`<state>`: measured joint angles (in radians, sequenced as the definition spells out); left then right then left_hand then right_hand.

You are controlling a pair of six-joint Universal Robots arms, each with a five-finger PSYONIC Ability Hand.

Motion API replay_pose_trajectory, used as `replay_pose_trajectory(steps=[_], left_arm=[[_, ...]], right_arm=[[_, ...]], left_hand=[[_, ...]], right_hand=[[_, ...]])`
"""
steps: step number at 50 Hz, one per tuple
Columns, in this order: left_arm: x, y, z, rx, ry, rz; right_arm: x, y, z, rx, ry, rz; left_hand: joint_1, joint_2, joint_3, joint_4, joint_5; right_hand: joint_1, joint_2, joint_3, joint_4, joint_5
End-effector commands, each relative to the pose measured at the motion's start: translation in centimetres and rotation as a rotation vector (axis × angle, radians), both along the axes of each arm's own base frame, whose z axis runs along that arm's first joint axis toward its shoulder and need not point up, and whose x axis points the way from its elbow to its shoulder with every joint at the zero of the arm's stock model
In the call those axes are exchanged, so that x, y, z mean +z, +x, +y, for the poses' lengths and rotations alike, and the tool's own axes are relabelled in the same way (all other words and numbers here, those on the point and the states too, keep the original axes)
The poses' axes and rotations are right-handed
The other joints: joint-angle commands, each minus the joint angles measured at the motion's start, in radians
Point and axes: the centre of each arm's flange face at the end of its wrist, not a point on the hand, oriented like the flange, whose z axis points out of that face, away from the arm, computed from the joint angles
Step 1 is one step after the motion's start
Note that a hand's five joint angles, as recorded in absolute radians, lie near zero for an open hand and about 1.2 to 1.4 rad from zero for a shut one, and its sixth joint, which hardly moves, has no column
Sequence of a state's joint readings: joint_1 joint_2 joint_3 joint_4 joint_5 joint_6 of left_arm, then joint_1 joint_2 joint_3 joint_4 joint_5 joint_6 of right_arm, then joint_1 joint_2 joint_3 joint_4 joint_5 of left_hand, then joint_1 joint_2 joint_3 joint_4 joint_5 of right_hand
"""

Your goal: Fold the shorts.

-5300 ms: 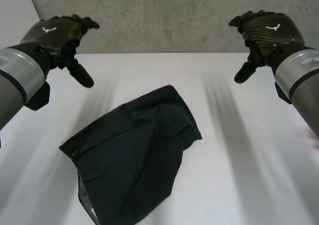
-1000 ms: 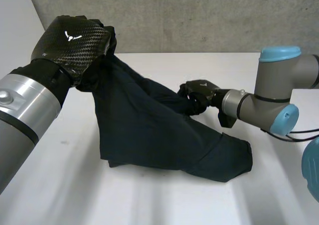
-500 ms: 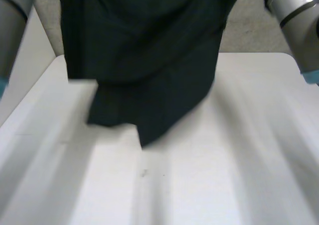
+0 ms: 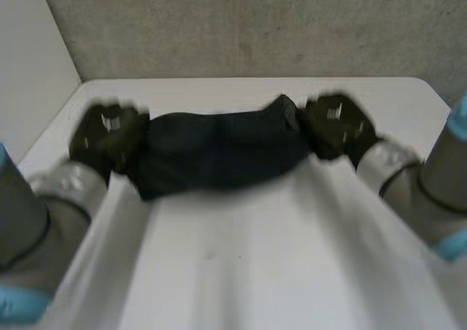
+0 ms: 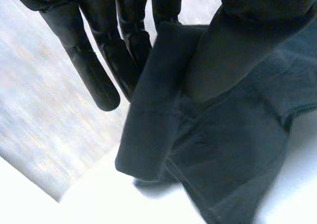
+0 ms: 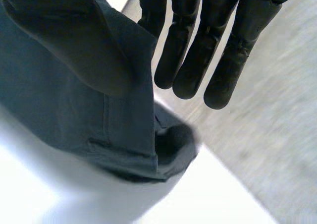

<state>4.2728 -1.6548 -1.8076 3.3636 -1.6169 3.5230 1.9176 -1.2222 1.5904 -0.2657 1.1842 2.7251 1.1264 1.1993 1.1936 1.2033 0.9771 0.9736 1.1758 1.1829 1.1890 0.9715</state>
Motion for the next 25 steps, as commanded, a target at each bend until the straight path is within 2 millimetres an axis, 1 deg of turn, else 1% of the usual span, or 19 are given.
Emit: replay_pose_trajectory(steps=[1,3,4,6,7,8,9,10,12,16,18,21,25], left_arm=[[-4.4,0.9,4.1,-0.09,0.163,-0.062],[-4.4,0.9,4.6,-0.11,0.167,-0.058],[-4.1,1.0,5.1,-0.122,0.163,-0.054],[-3.7,1.2,5.5,-0.126,0.15,-0.048],[-3.3,1.2,5.6,-0.124,0.138,-0.044],[-2.7,1.4,5.7,-0.12,0.121,-0.034],[-2.4,1.5,5.7,-0.118,0.109,-0.031],[-2.0,1.6,5.8,-0.116,0.099,-0.025],[-1.1,1.8,6.1,-0.11,0.071,-0.014],[0.0,2.4,6.4,-0.093,0.043,-0.002],[-0.1,2.6,6.4,-0.085,0.05,0.001],[-0.7,2.9,6.8,-0.076,0.092,0.007],[-1.7,3.2,7.3,-0.061,0.159,0.037]], right_arm=[[-5.3,-1.7,4.3,0.051,0.093,0.278],[-5.5,-2.1,5.3,0.06,0.149,0.312],[-5.3,-2.3,5.6,0.06,0.166,0.317],[-4.6,-2.7,6.0,0.056,0.196,0.319],[-3.9,-3.2,6.2,0.045,0.216,0.319],[-3.6,-3.4,6.3,0.044,0.227,0.317],[-3.3,-3.7,6.3,0.034,0.23,0.314],[-3.0,-4.0,6.1,0.023,0.228,0.309],[-1.9,-4.3,5.8,-0.006,0.205,0.271],[0.1,-4.4,5.5,-0.055,0.219,0.149],[0.5,-4.6,5.2,-0.075,0.238,0.105],[1.1,-4.7,4.7,-0.1,0.28,0.035],[1.0,-4.3,5.2,-0.078,0.302,0.017]], left_hand=[[0.27,0.197,0.203,0.193,0.245],[0.27,0.197,0.203,0.193,0.245],[0.247,0.174,0.18,0.17,0.222],[0.133,0.06,0.066,0.056,0.108],[0.042,-0.031,-0.025,-0.035,0.017],[-0.203,-0.276,-0.27,-0.28,-0.228],[-0.313,-0.386,-0.38,-0.39,-0.338],[-0.387,-0.46,-0.454,-0.464,-0.412],[-0.417,-0.49,-0.484,-0.494,-0.442],[-0.431,-0.504,-0.499,-0.508,-0.457],[-0.431,-0.504,-0.499,-0.508,-0.457],[-0.431,-0.504,-0.499,-0.508,-0.457],[-0.431,-0.504,-0.499,-0.508,-0.457]], right_hand=[[0.423,0.22,0.213,0.207,0.25],[0.421,0.219,0.212,0.205,0.248],[0.299,0.097,0.089,0.083,0.126],[0.064,-0.138,-0.145,-0.152,-0.109],[-0.257,-0.459,-0.466,-0.473,-0.43],[-0.426,-0.628,-0.635,-0.641,-0.598],[-0.553,-0.755,-0.762,-0.768,-0.725],[-0.609,-0.811,-0.818,-0.825,-0.782],[-0.601,-0.803,-0.81,-0.816,-0.773],[-0.601,-0.803,-0.81,-0.816,-0.773],[-0.601,-0.803,-0.81,-0.816,-0.773],[-0.601,-0.803,-0.81,-0.816,-0.773],[-0.592,-0.794,-0.801,-0.808,-0.765]])
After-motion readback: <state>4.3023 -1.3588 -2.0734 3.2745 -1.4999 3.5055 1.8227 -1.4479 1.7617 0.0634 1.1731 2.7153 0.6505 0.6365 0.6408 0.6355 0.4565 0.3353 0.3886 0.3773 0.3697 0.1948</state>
